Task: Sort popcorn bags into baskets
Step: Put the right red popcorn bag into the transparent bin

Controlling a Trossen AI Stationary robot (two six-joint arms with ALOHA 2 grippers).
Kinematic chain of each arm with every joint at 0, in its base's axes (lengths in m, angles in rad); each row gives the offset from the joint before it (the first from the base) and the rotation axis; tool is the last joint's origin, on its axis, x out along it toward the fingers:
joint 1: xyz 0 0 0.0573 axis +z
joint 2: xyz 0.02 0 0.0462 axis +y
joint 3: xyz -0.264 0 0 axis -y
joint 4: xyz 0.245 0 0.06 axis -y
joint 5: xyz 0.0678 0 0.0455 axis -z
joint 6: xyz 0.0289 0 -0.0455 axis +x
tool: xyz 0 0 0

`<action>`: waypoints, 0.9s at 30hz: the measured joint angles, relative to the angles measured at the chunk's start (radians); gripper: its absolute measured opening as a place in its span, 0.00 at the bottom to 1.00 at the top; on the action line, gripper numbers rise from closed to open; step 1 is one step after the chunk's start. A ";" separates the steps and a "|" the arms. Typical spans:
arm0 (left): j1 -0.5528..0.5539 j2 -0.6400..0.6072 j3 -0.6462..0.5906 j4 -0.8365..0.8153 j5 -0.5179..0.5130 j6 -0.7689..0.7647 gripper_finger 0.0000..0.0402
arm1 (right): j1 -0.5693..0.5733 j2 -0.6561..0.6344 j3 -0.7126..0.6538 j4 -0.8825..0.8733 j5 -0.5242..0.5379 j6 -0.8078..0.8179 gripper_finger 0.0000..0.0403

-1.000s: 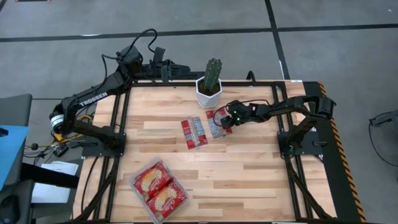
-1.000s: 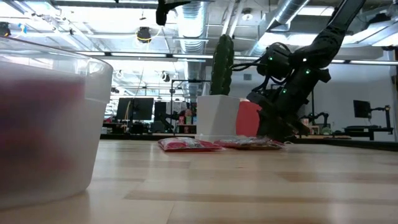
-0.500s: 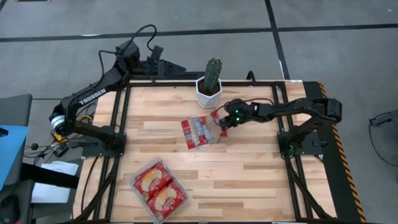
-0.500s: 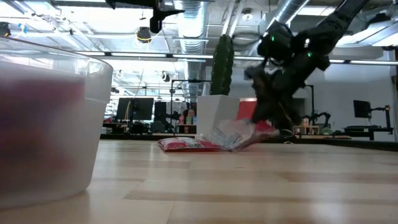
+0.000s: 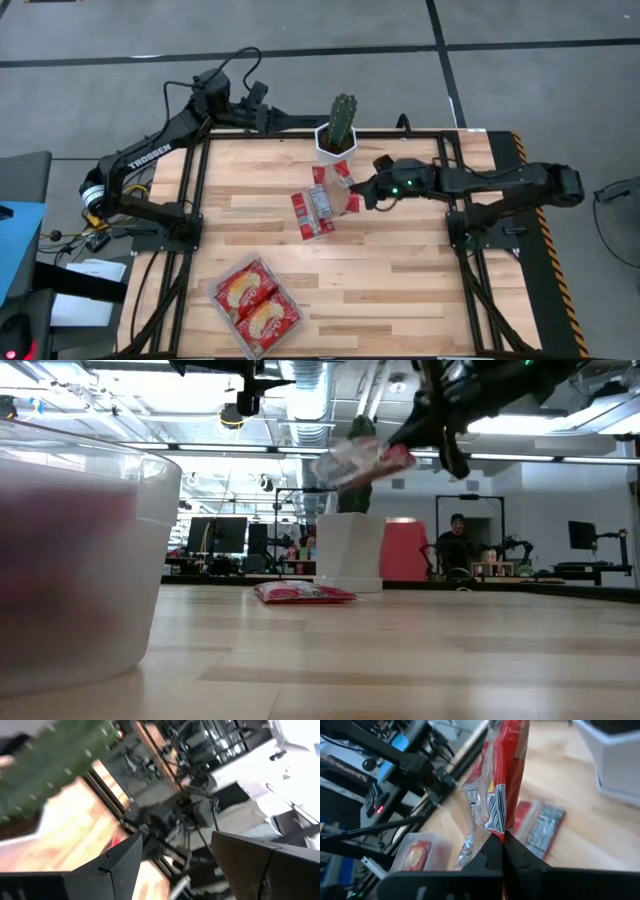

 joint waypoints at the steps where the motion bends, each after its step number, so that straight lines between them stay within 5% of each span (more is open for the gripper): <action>1: -0.001 0.000 0.000 0.001 0.019 -0.009 0.57 | 0.021 -0.008 0.005 -0.002 0.035 -0.011 0.01; 7: 0.021 -0.015 0.000 0.110 0.100 -0.202 0.57 | 0.178 0.009 0.064 0.002 0.198 -0.092 0.01; 15: 0.007 -0.101 0.000 0.208 0.124 -0.318 0.57 | 0.341 0.202 0.228 -0.002 0.233 -0.303 0.01; 27: 0.006 -0.284 0.000 0.203 0.048 -0.392 0.57 | 0.474 0.551 0.669 -0.271 0.302 -0.521 0.02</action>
